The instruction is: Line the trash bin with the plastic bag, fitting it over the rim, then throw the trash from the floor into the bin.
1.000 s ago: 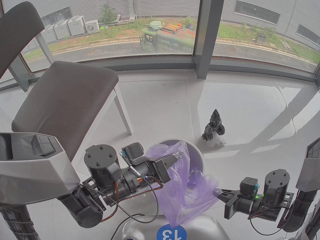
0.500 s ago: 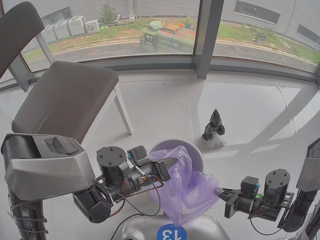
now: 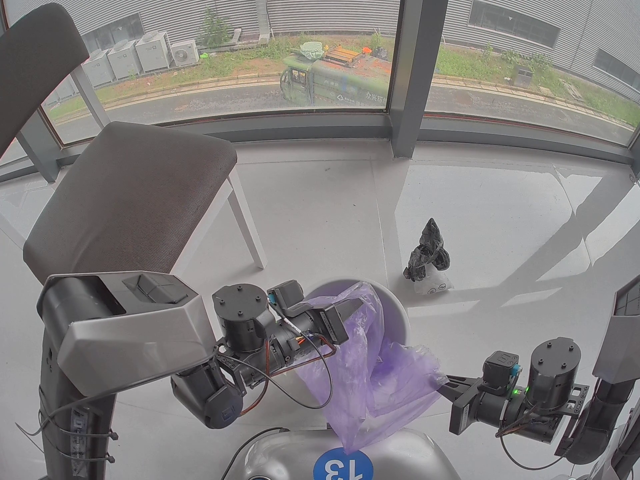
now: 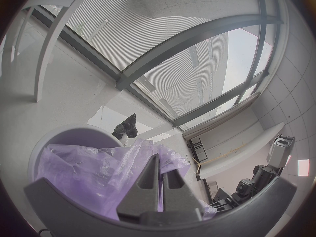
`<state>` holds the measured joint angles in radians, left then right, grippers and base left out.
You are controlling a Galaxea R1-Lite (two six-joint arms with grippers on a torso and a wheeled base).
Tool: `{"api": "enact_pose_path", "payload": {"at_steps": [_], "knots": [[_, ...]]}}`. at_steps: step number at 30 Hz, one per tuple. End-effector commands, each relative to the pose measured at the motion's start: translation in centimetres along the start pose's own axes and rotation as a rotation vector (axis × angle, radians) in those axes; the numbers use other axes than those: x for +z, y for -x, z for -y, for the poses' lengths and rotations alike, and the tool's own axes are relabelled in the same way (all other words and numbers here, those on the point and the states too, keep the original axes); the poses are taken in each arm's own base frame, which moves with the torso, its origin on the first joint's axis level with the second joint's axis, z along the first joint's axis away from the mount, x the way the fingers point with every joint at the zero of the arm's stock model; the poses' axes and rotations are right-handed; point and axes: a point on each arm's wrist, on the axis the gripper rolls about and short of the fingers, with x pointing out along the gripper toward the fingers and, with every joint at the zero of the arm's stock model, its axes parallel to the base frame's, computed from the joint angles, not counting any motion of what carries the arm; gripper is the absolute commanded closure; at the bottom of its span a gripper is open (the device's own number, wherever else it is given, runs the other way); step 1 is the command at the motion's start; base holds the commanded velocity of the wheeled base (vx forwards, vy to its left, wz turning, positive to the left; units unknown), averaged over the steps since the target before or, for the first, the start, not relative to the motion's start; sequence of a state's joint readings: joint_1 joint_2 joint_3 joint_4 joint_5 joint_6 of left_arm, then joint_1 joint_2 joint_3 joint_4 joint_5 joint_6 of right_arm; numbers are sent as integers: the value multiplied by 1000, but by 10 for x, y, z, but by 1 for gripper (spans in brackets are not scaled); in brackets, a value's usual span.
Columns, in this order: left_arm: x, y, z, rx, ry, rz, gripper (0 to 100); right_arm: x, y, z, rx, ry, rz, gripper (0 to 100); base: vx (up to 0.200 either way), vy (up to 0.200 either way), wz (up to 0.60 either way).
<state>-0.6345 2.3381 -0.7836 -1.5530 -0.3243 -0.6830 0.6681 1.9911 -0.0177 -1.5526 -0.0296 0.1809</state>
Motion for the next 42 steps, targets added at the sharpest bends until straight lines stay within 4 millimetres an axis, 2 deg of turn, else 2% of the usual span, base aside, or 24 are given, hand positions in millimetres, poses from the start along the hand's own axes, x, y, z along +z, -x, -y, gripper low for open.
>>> {"api": "enact_pose_path", "payload": {"at_steps": [1, 13, 19, 25, 26, 33, 42], "knots": [[-5, -10, -10, -10, -4, 12, 100, 2, 4, 0, -17, -13, 21, 100, 0, 0, 0], [-4, -21, -31, -10, -9, 29, 100, 13, 14, 0, -44, -63, 96, 100, 0, 0, 0], [-4, -21, -49, 26, -6, 41, 100, 14, 14, 2, -55, -66, 100, 100, 0, 0, 0], [7, -2, -62, 118, -2, 75, 100, 13, 13, 3, -62, -67, 93, 100, 0, 0, 0], [18, 7, -65, 141, -3, 97, 100, 14, 11, 6, -73, -70, 97, 100, 0, 0, 0], [49, 29, -67, 177, -17, 166, 100, 21, -5, 11, -90, -78, 128, 100, 0, 0, 0], [54, 40, -56, 188, -19, 171, 100, 31, -31, 34, -158, -103, 177, 100, 0, 0, 0]]}}
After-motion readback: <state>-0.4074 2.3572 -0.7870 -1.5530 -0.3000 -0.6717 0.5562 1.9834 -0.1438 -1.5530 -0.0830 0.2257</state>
